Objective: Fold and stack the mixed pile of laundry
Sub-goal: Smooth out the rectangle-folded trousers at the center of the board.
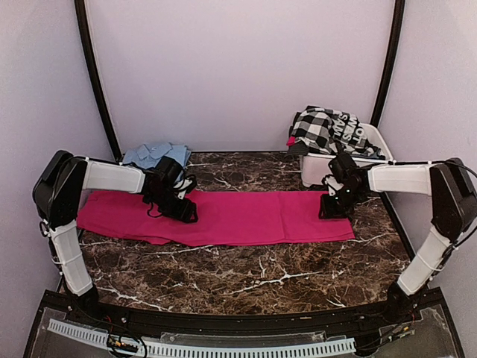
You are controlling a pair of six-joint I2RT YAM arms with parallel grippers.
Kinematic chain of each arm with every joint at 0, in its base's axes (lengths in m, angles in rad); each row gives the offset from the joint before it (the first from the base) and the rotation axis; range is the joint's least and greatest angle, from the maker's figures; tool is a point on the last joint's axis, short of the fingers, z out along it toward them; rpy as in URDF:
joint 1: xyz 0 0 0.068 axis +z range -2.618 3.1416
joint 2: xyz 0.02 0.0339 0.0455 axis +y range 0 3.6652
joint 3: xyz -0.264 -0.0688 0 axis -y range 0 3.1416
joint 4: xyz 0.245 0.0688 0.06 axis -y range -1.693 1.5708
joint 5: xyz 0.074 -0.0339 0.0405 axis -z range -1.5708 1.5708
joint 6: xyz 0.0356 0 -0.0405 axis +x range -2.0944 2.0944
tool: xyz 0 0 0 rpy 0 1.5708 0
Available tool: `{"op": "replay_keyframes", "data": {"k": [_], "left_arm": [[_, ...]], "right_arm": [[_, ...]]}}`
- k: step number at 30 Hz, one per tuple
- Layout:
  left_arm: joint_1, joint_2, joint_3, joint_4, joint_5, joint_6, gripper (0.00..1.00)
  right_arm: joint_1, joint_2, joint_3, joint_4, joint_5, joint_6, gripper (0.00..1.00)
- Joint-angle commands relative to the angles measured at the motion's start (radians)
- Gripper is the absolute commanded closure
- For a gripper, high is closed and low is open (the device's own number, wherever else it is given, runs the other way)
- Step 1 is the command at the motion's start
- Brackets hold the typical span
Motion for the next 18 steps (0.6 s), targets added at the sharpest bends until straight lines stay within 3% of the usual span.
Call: {"op": "replay_keyframes", "data": {"k": [1, 5, 8, 18], "left_arm": [[-0.012, -0.034, -0.058, 0.013, -0.041, -0.062, 0.36], [-0.018, -0.041, -0.063, 0.021, -0.035, -0.066, 0.36], [-0.024, -0.048, -0.054, 0.020, -0.030, -0.064, 0.36], [-0.026, -0.071, -0.030, 0.017, -0.018, -0.056, 0.36]], "right_arm": [[-0.027, -0.163, -0.059, -0.032, -0.012, 0.125, 0.64], [-0.118, -0.287, -0.140, -0.021, -0.079, 0.210, 0.67], [-0.161, -0.348, -0.194, -0.029, -0.045, 0.268, 0.71], [-0.284, -0.293, -0.277, 0.046, -0.116, 0.282, 0.75]]}}
